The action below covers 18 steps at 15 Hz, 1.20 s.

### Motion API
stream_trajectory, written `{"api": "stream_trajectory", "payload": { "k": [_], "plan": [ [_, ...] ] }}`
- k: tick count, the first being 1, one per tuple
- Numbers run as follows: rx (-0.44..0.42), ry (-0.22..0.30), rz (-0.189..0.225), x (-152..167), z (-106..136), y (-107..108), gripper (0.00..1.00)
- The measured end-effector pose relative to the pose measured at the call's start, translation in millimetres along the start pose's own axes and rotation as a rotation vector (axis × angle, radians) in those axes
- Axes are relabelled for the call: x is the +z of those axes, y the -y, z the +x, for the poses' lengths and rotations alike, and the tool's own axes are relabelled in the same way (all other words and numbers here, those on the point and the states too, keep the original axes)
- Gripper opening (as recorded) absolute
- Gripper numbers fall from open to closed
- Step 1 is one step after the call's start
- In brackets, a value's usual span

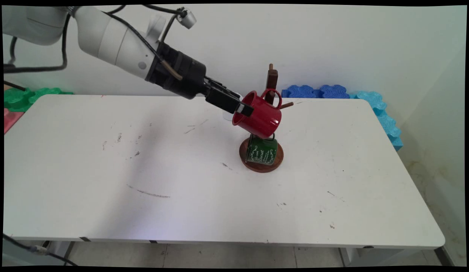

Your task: Pick up the red mug from the rack

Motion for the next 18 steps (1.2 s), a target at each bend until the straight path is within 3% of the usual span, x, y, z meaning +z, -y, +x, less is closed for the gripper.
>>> {"api": "stream_trajectory", "payload": {
  "k": [7, 18],
  "plan": [
    [-0.089, 0.008, -0.004, 13.9, -2.4, -4.2, 1.00],
    [-0.110, 0.018, -0.022, 31.6, -6.0, -5.3, 1.00]
  ]
}}
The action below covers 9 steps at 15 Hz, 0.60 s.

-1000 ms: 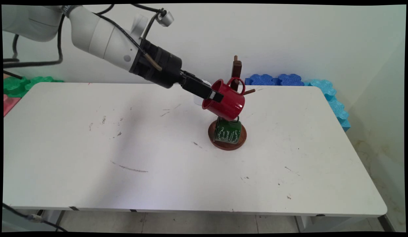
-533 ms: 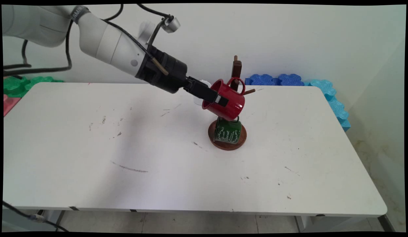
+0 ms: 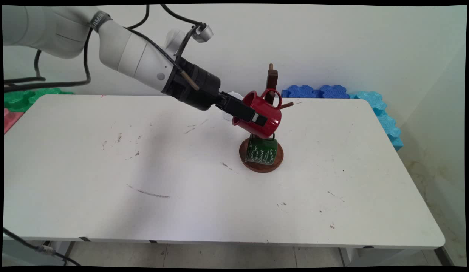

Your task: Pick up the red mug from the rack

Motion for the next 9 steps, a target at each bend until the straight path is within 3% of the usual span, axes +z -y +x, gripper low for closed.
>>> {"api": "stream_trajectory", "payload": {
  "k": [9],
  "plan": [
    [0.022, 0.003, -0.001, 7.8, 2.3, 2.3, 1.00]
  ]
}}
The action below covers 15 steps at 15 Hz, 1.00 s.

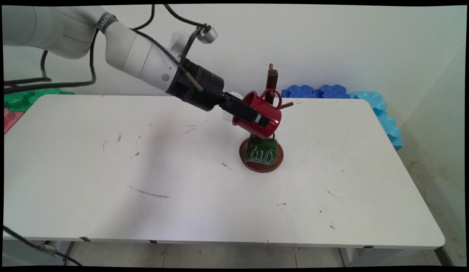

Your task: Pick up the red mug from the rack

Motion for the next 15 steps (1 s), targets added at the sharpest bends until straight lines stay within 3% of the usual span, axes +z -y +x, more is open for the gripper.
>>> {"api": "stream_trajectory", "payload": {
  "k": [13, 14, 15],
  "plan": [
    [0.018, 0.003, -0.005, 7.4, 4.4, 2.8, 1.00],
    [0.019, 0.003, -0.004, 7.9, 4.6, 3.1, 0.00],
    [0.019, 0.003, -0.004, 8.3, 4.6, 3.2, 0.00]
  ]
}}
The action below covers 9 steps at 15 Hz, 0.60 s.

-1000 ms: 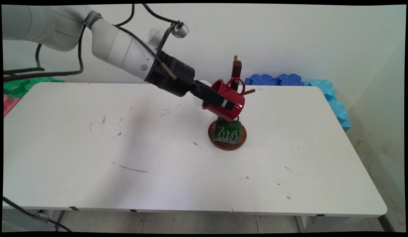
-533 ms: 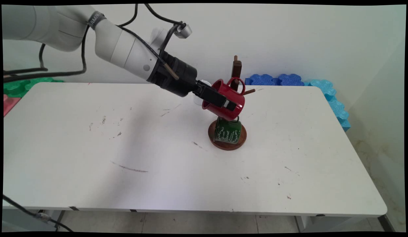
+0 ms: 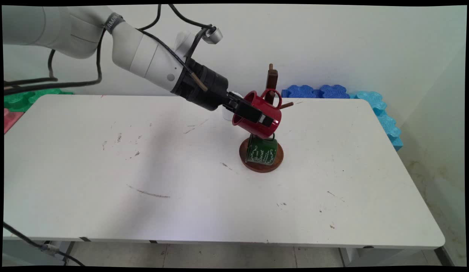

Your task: Pick up the red mug from the rack, then place the picked object on the table

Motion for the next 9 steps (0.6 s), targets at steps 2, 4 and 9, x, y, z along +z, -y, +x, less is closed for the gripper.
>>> {"api": "stream_trajectory", "payload": {
  "k": [2, 4, 9],
  "plan": [
    [0.001, -0.001, 0.001, 0.8, 0.5, 0.5, 0.00],
    [0.003, -0.002, 0.002, 1.0, 1.2, 1.0, 0.00],
    [0.010, -0.005, 0.005, 1.2, 3.5, 1.9, 0.00]
  ]
}}
